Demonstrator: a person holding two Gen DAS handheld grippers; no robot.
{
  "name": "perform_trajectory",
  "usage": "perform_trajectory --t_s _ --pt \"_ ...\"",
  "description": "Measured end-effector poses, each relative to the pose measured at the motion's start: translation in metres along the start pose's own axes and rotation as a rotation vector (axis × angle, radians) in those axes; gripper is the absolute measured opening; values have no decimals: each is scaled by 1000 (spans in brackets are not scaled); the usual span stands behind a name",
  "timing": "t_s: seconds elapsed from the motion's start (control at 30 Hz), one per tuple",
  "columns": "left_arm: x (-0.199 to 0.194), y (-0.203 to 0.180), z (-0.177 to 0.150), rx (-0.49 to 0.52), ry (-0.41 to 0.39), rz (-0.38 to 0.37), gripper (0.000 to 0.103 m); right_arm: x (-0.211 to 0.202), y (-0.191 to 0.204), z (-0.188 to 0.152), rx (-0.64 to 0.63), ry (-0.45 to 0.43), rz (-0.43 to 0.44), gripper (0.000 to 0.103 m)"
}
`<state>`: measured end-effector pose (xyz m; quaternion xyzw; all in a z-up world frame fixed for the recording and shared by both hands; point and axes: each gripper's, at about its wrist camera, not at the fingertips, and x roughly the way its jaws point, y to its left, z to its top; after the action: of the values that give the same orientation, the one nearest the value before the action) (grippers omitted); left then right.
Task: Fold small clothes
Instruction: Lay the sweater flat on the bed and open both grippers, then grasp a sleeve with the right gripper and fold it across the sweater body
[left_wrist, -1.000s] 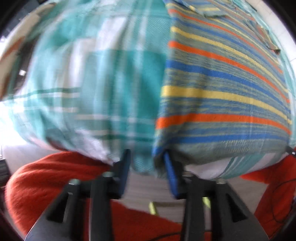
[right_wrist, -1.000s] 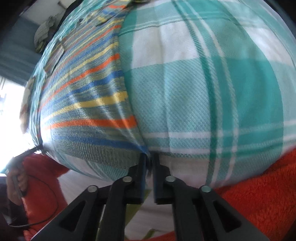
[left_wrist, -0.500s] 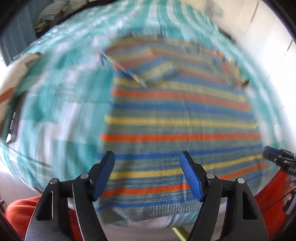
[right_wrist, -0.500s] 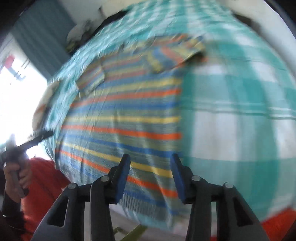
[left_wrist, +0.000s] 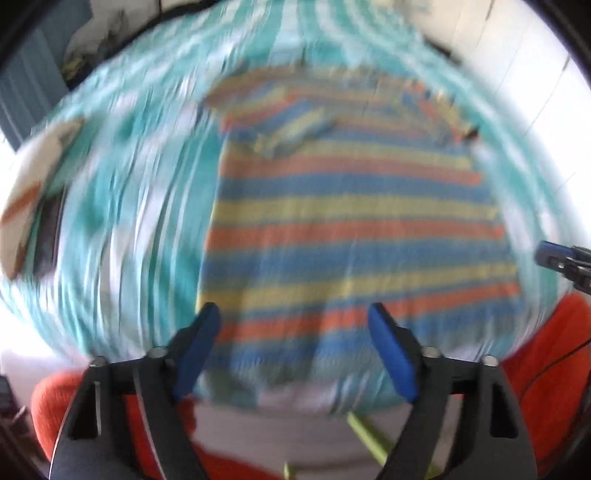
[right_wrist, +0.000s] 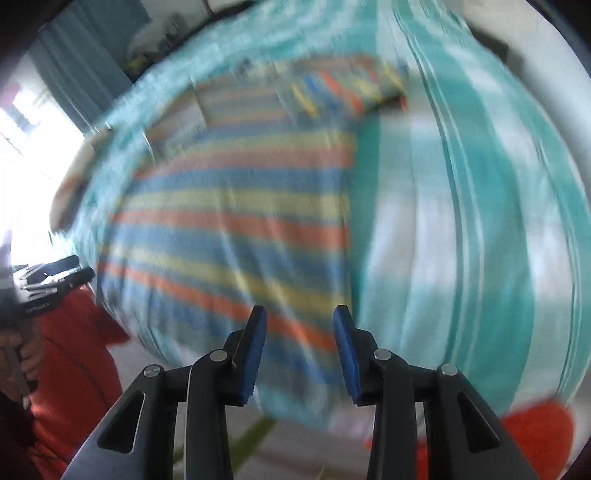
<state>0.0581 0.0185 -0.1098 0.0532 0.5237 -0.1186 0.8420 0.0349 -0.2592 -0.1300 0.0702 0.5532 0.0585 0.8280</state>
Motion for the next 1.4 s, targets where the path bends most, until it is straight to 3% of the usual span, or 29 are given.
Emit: perform_trajectory --t_s 0.1,0.17,0.23,0.27,0.3,0.4,0.5,0.6,0.67,0.73,0.77,0.8,0.83,0.87,0.9,0.97,1.07,1.1,1.23,1.33,1.37,1.4 --pt "11 -18 22 7 -95 8 87 6 3 37 -29 -71 27 39" --pt "35 -17 25 10 -84 5 87 27 3 44 -8 -52 62 39" --pt "62 -22 10 39 -1 41 86 57 4 31 -2 25 65 39" --pt "76 -25 -5 71 88 51 79 69 6 18 -3 74 44 39" --pt "86 -25 -20 104 165 38 79 78 6 3 -11 114 31 40" --pt "69 -29 -55 217 183 61 79 63 9 -38 -60 79 -2 40" --pt "39 -23 -44 162 93 10 77 44 10 -54 -38 110 -3 39" --pt "19 -24 -11 111 -61 12 97 20 18 -39 -76 24 -21 39" --pt "23 -30 8 93 -118 17 100 17 24 -22 -90 -30 -26 43" --pt "51 -36 17 99 -103 16 102 32 24 -11 -100 -23 -21 49" --pt "69 -40 14 116 -51 20 101 48 18 -10 -104 37 -26 49" --pt "99 -42 4 152 58 23 101 63 11 -13 -100 130 -40 50" --pt "110 -41 -9 176 74 25 102 71 7 -14 -97 193 -33 49" --pt "104 -40 -16 185 7 18 103 62 6 -10 -118 178 -12 47" --pt "96 -39 -25 211 -55 30 103 52 7 -1 -154 171 -17 48" --pt "96 -43 -27 258 -45 42 103 28 11 25 -239 118 -68 49" --pt "105 -43 -21 244 -48 33 103 16 17 89 -335 5 -135 67" --pt "107 -42 -19 221 -46 23 103 20 22 113 -373 -34 -155 69" --pt "109 -38 -17 200 -56 15 103 84 39 185 -445 -47 -151 69" --pt "104 -42 -16 198 -67 17 103 147 40 204 -455 -36 -171 67" --pt "98 -44 -22 196 -70 18 103 158 32 199 -434 -13 -184 62" --pt "97 -45 -23 195 -71 19 103 167 23 201 -370 -6 -160 47"
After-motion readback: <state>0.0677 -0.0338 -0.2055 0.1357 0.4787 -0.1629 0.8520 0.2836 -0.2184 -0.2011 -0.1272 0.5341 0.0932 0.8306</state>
